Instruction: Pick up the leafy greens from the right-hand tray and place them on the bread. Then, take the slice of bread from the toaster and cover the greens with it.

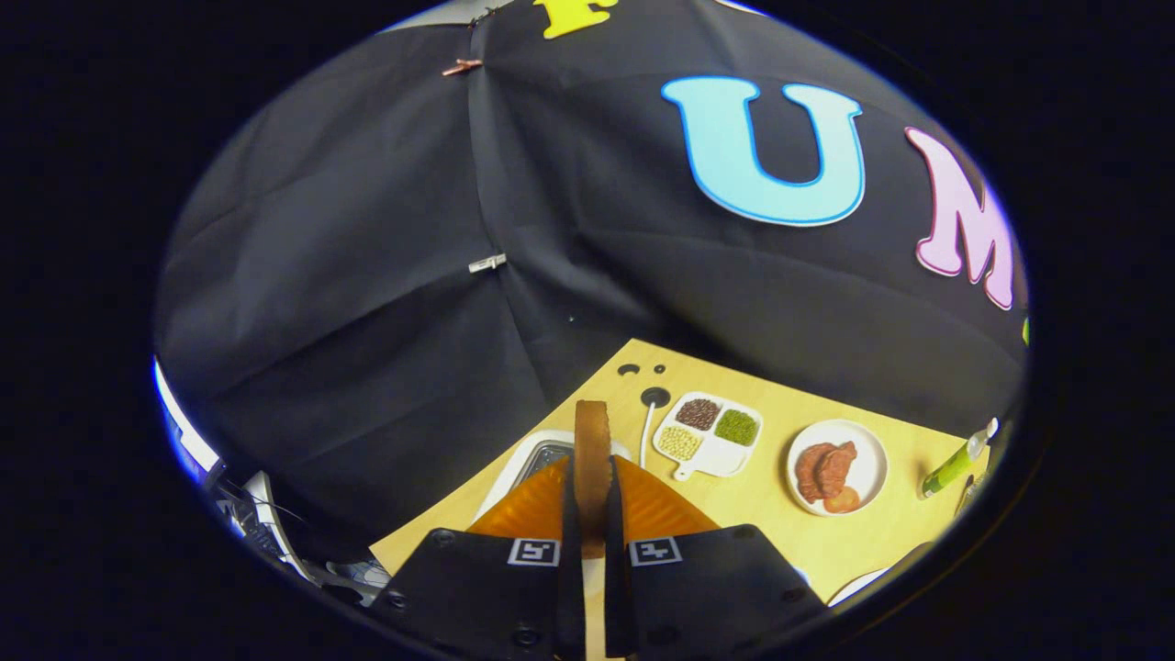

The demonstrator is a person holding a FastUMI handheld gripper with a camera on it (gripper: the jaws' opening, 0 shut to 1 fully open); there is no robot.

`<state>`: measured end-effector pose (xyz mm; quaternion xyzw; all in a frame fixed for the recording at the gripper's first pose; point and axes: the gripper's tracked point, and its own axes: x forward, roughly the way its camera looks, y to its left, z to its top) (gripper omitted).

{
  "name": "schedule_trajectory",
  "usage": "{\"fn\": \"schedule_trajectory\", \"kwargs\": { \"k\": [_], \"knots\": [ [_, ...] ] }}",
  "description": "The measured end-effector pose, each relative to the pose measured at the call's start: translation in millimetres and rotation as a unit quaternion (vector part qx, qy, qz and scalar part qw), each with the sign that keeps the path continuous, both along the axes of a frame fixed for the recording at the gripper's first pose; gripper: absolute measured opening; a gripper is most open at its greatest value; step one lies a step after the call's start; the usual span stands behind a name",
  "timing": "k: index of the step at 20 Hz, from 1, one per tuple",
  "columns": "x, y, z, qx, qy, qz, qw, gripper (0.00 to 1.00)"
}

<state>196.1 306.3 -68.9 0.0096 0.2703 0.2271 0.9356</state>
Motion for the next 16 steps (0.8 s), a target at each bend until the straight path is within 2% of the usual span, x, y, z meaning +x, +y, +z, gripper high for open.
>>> {"fn": "schedule_trajectory", "kwargs": {
  "k": [4,7,11,16],
  "knots": [
    [-17,-55,5,0.015,0.015,-0.021,1.000,0.13],
    [-35,-88,-37,0.020,0.059,-0.032,0.998,0.13],
    [-56,-116,-92,0.055,0.125,-0.060,0.989,0.13],
    [-66,-148,-141,0.065,0.159,-0.087,0.981,0.13]
  ]
}}
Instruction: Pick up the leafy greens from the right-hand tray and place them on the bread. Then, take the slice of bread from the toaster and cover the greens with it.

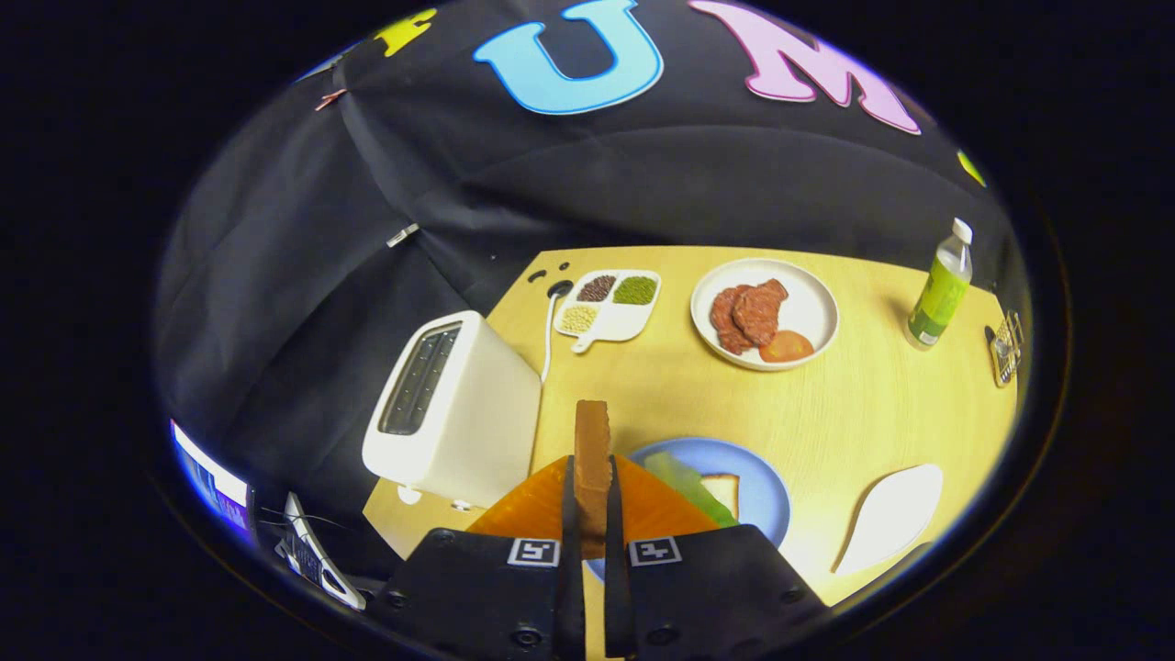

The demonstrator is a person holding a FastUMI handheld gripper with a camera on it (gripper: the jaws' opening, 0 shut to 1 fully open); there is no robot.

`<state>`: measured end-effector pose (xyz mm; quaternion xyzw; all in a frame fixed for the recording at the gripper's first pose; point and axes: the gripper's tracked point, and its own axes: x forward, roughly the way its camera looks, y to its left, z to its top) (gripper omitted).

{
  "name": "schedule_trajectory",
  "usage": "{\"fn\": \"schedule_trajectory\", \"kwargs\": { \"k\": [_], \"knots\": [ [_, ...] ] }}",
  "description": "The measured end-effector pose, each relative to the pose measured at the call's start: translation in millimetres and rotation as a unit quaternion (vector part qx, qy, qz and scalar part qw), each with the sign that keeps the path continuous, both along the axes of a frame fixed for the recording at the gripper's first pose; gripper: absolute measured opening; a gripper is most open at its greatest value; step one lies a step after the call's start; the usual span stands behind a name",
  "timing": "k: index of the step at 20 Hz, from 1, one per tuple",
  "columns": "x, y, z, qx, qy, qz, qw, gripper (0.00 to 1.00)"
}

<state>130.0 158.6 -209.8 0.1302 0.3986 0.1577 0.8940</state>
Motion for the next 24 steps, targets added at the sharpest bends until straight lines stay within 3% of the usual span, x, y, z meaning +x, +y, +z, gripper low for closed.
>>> {"fn": "schedule_trajectory", "kwargs": {
  "k": [8,13,15,17,21,24],
  "knots": [
    [-5,-40,-60,0.106,0.055,-0.062,0.991,0.13],
    [-16,-76,-96,0.115,0.098,-0.119,0.981,0.17],
    [-24,-84,-108,0.090,0.103,-0.126,0.982,0.30],
    [-31,-88,-115,0.059,0.100,-0.121,0.986,0.49],
    [-37,-85,-95,0.033,0.068,-0.110,0.991,0.96],
    [-37,-94,-67,0.000,0.024,-0.112,0.993,0.99]
  ]
}}
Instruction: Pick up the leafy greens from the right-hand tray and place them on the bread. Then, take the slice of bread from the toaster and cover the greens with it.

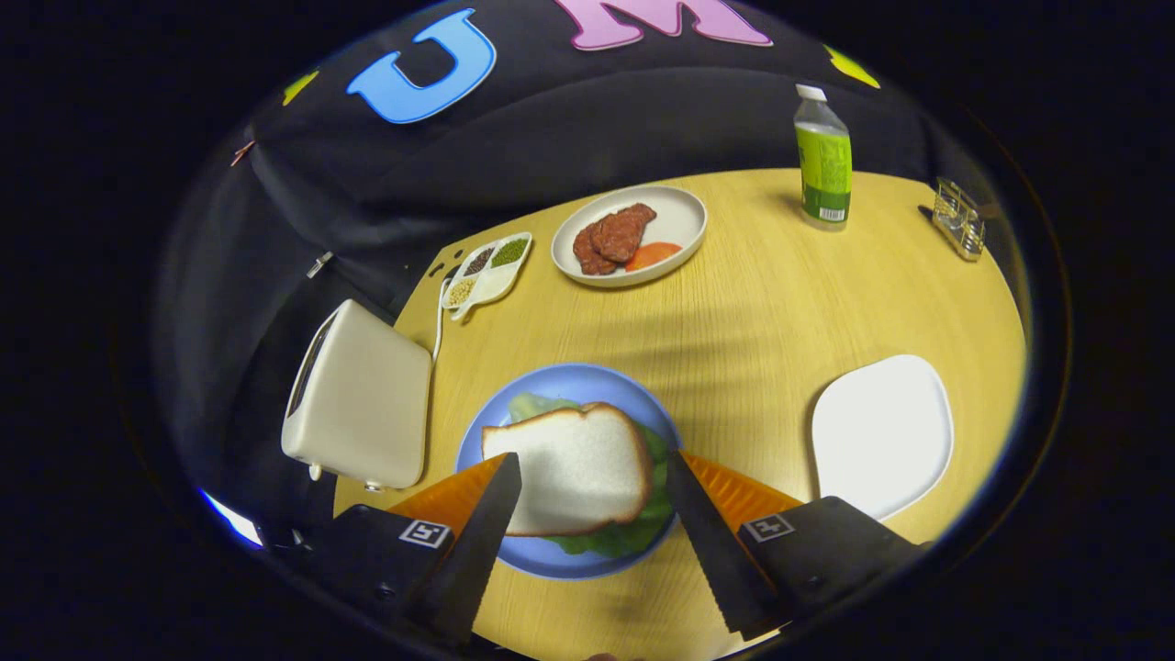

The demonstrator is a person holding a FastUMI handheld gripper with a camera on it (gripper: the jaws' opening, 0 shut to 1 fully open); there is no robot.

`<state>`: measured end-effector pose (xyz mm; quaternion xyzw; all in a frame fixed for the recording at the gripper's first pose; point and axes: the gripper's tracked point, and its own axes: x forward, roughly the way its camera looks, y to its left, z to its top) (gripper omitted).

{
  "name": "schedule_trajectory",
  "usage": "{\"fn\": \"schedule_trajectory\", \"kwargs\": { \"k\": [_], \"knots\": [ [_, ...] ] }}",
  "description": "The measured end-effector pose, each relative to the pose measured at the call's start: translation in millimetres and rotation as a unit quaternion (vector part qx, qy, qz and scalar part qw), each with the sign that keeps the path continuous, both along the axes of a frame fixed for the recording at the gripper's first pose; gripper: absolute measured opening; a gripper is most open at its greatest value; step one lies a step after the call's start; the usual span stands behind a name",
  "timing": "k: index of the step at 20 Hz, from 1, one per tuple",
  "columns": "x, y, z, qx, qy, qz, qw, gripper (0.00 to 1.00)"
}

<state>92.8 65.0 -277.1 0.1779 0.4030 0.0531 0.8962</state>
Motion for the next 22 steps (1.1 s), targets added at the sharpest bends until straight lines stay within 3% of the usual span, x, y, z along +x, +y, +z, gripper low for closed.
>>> {"fn": "schedule_trajectory", "kwargs": {
  "k": [4,8,12,17,20,22],
  "knots": [
    [4,-10,61,-0.027,-0.069,-0.015,0.997,0.99],
    [4,-31,141,-0.067,-0.152,-0.043,0.985,0.99],
    [-8,-59,224,-0.128,-0.238,-0.070,0.960,0.99],
    [-42,-85,305,-0.159,-0.318,-0.097,0.930,0.99],
    [-66,-105,338,-0.173,-0.364,-0.111,0.908,0.98],
    [-85,-114,344,-0.179,-0.373,-0.107,0.904,0.99]
  ]
}}
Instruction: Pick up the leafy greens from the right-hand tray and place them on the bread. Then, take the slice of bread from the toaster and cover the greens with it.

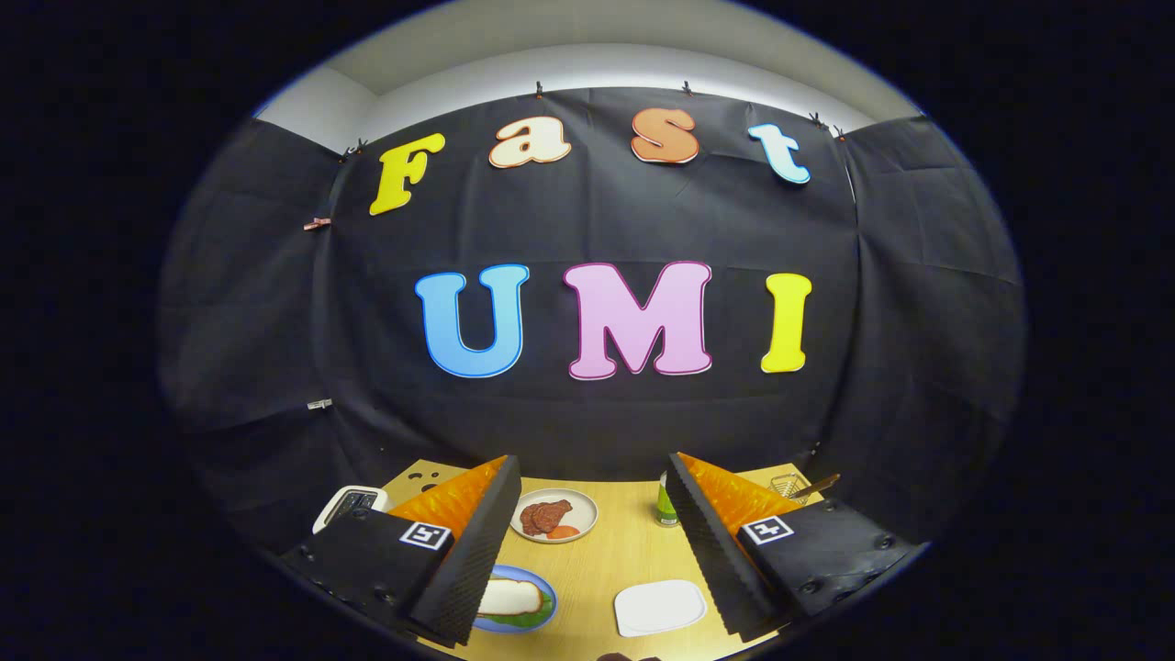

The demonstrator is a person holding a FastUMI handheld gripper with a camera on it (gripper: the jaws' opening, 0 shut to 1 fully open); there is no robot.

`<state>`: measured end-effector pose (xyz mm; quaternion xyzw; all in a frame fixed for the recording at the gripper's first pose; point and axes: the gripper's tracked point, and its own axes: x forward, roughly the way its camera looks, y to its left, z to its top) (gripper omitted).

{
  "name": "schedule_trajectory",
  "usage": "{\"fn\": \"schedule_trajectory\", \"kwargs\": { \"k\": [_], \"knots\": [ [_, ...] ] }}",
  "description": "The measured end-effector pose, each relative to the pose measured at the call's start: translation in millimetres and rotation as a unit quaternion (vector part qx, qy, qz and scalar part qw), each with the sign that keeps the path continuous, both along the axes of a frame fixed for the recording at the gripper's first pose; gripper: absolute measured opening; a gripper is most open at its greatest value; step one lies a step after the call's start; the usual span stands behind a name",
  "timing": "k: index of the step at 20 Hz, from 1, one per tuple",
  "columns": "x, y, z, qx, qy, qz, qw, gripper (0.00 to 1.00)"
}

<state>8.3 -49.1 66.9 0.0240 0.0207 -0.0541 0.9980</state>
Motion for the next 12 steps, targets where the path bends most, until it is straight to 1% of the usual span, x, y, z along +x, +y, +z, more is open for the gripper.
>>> {"fn": "schedule_trajectory", "kwargs": {
  "k": [3,6,9,12],
  "knots": [
    [-19,-19,-6,-0.007,0.006,-0.001,1.000,0.99],
    [-29,-36,-20,0.011,0.022,-0.002,1.000,0.99],
    [-30,-56,-27,0.031,0.028,-0.012,0.999,0.99],
    [-31,-73,-29,0.037,0.030,-0.021,0.999,0.99]
  ]
}}
